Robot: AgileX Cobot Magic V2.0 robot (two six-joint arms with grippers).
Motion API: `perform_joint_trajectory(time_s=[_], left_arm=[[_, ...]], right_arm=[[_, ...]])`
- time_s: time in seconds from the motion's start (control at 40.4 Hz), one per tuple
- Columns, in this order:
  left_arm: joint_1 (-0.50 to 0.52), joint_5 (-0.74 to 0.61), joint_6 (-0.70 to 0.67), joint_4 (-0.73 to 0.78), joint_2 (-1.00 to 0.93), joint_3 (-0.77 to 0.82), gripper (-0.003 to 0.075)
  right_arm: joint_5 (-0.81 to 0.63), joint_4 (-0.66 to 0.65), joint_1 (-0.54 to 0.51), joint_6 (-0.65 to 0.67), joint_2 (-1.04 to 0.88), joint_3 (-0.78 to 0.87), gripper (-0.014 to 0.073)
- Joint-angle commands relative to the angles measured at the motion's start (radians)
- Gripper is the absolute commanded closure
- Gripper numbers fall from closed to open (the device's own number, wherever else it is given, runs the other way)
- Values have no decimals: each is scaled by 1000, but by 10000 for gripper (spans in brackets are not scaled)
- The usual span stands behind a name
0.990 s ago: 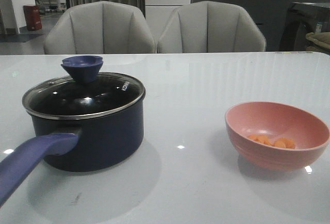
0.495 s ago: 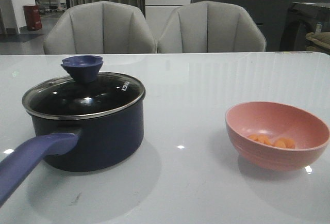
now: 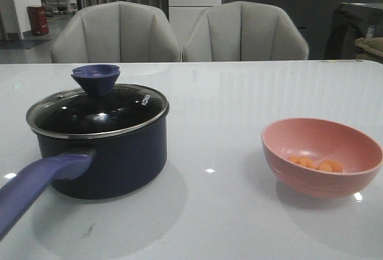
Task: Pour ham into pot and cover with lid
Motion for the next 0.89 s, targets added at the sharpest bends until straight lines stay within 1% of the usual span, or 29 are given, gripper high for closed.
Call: perform_joint_trajectory(time_s=[0.0, 0.074, 0.148, 0.223, 0.495, 0.569, 0.668, 0.718, 0.742, 0.866], left_arm=[[2, 79, 0, -2, 82, -118, 606], [2, 178, 0, -11, 118, -157, 606], [2, 235, 0, -35, 145, -168, 606], [2, 253, -2, -56, 158, -168, 606], [2, 255, -2, -49, 164, -168, 606], [2, 255, -2, -49, 164, -168, 594], [2, 262, 0, -41, 164, -168, 520], [2, 267, 0, -29, 164, -168, 462], [2, 272, 0, -22, 164, -168, 414], [2, 283, 0, 7, 164, -168, 248]], right_arm=[[-75, -11, -1, -3, -20, 10, 419], [-75, -11, -1, -3, -20, 10, 419], [-75, -11, -1, -3, -20, 10, 419], [-75, -11, -1, -3, -20, 10, 419], [-75, -11, -1, -3, -20, 10, 419], [-75, -11, -1, -3, -20, 10, 419], [-75, -11, -1, -3, -20, 10, 419], [-75, -11, -1, -3, -20, 10, 419], [-75, -11, -1, -3, -20, 10, 419], [-75, -11, -1, -3, -20, 10, 419]])
